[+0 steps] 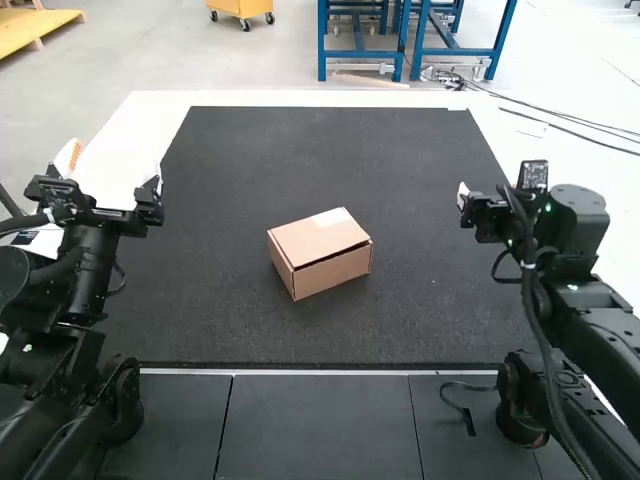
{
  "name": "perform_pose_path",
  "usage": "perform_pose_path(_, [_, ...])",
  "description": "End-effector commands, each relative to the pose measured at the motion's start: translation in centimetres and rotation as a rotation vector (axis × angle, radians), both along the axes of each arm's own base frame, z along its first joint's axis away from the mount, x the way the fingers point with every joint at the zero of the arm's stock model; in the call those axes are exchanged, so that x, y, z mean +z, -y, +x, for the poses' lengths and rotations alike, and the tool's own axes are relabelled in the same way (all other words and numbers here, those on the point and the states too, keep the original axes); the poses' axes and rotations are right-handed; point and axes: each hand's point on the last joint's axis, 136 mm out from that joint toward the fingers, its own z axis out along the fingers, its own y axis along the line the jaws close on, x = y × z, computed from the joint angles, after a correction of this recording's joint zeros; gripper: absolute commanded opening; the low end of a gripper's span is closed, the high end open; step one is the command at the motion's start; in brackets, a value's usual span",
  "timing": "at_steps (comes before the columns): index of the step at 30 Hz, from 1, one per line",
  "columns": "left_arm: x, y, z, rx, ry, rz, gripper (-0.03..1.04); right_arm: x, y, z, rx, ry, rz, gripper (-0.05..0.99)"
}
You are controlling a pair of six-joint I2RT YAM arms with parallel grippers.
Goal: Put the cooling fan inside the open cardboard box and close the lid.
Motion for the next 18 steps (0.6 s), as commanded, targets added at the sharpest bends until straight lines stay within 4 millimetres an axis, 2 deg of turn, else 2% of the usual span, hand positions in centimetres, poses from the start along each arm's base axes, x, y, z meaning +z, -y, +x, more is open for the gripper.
perform_pose_path(1, [0.8, 1.1, -0.7, -0.059, 0.039, 0.034, 0.97, -0.7, -0.6, -0.6, 0.037, 0.028, -0.048, 0.91])
perform_pose_path(7, [-0.1, 1.8, -0.4, -0.119, 0.019, 0.0, 0.97, -4.5, -1.1, -1.6, 0.064, -0.009, -0.078, 0.91])
perform_pose_path(15, [-6.2, 1.4, 2.2, -0.124, -0.141, -0.045, 0.97, -6.5, -1.8, -2.9, 0.108, 0.065, -0.071, 0.9])
perform_pose_path(18, [-7.7, 0.9, 2.8, -0.121, -0.212, -0.069, 0.97, -6.3, -1.5, -3.3, 0.097, 0.12, -0.065, 0.9])
